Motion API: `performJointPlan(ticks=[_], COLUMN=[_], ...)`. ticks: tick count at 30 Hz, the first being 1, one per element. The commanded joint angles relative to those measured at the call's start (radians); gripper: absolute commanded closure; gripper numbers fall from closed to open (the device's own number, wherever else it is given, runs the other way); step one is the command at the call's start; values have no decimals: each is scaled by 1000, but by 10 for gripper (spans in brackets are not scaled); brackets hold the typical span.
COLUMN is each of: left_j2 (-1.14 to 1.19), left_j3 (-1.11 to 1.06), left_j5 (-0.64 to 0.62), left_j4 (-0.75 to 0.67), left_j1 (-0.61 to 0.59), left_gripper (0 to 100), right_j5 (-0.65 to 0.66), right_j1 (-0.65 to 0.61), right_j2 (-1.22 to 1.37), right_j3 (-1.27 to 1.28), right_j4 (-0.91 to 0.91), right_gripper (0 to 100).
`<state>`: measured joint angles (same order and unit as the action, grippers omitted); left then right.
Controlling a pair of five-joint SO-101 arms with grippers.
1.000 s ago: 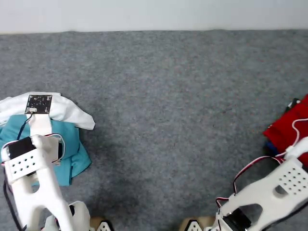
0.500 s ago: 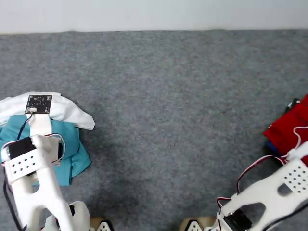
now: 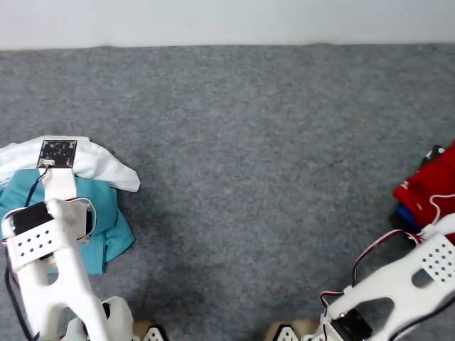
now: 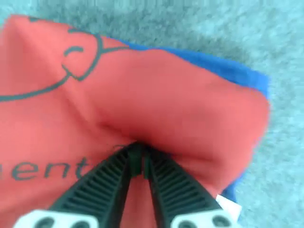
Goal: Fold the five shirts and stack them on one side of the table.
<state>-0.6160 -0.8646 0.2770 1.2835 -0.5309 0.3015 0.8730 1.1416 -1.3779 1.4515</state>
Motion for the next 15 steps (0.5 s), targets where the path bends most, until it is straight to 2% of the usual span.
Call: performJointPlan(ticks=[1,6,15], left_j2=[-15,-15,-15], left_j3=[4,4,4], left_j5=[8,8,8], left_j4=[-15,-15,-15], left_j1=[6,6,6], left_gripper=[998,998,998], right_j5=[-6,-5,14], right_j1=[-25,-21,53], right_j2=[-44,-42,77], right_j3=[-180,-307,-264], right_j4=[76,110,-122], right_gripper=[985,985,985])
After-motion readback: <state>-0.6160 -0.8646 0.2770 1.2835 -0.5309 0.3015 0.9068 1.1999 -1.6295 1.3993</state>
